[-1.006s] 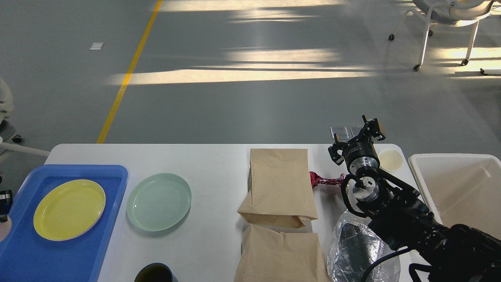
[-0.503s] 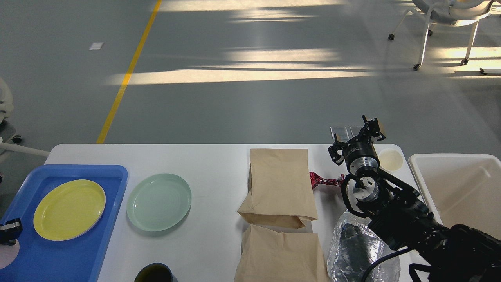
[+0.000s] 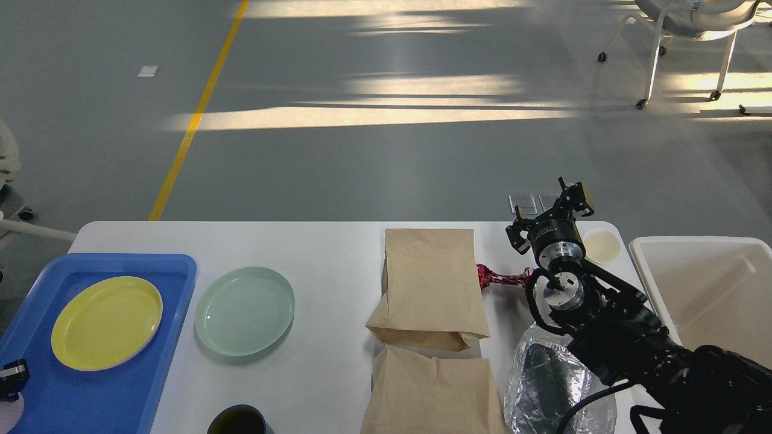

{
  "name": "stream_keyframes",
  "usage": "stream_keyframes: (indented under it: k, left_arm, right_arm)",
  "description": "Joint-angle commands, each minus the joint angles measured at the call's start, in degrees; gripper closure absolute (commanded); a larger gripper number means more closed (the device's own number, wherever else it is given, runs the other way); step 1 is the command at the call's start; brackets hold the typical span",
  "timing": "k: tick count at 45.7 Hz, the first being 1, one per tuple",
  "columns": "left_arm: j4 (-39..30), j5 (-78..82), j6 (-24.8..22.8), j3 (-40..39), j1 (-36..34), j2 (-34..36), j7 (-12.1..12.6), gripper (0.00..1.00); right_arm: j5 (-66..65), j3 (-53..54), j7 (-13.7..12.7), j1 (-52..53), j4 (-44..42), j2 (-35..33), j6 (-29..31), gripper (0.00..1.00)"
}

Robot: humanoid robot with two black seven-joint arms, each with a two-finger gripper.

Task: Tidy desktop
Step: 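Open the left gripper and raise the left arm away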

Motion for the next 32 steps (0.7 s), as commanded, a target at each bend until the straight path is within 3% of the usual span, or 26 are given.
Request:
stream_keyframes:
  k: [1,14,32]
  left_arm:
    - [-0.01,0.00,-0.05,-0.02,0.11,-0.21,0.00,0.92]
    - [-0.01,0.00,0.04,-0.02,0.11,-0.48,-0.09,0.61]
    - [-0.27,0.09,-0.84,-1.25,-0.59,-0.13,-0.44,0.30]
  right_arm:
    - [0.05,0.00,0.00,0.00,0.06,0.00,0.00,0.00]
    - [0.05,0.00,0.00,0.00,0.06,0.00,0.00,0.00]
    - [-0.04,0.00,0.00,0.00,-0.02,0.00,0.00,0.00]
